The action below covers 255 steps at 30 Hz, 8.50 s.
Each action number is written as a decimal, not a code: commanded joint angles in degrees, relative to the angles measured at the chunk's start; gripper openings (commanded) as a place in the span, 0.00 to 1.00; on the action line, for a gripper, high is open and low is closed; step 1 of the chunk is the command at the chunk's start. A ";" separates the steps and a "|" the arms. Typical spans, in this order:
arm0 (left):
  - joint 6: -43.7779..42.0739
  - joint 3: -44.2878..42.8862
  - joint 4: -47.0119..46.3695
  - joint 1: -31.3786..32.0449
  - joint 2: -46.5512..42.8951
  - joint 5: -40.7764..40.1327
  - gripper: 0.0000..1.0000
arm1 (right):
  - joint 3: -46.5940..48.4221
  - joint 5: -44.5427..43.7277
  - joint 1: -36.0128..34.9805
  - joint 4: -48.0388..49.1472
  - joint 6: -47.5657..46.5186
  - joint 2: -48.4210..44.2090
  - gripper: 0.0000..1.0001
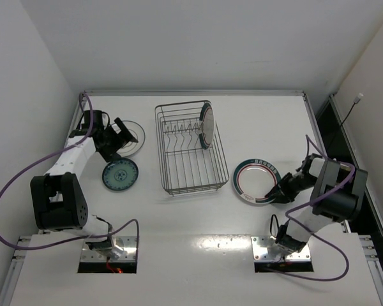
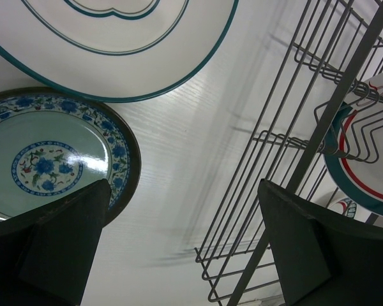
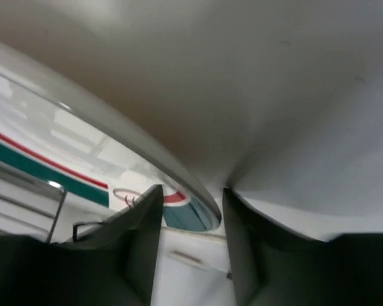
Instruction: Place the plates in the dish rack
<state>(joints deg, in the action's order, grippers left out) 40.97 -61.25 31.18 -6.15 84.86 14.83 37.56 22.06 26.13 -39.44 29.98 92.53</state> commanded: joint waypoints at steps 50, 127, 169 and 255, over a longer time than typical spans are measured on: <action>-3.53 -1.76 7.40 -1.32 -4.44 -3.76 1.00 | 97.52 -71.00 -61.89 -21.12 -2.02 25.76 0.00; -4.50 -15.82 -12.64 -17.67 34.50 13.64 0.00 | 61.41 -49.49 -68.14 -12.94 -12.40 -10.62 0.78; 19.96 15.74 -39.49 8.09 -12.88 34.13 0.49 | 49.35 12.84 -50.48 26.56 17.59 9.25 0.00; -0.89 18.20 -0.16 -11.51 -9.44 2.67 0.64 | 73.99 -24.61 -57.34 -6.17 1.58 3.89 0.68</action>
<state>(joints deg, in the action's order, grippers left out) 39.46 -40.01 29.91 -16.95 80.58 18.76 114.74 -3.99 -32.08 -48.38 30.92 98.91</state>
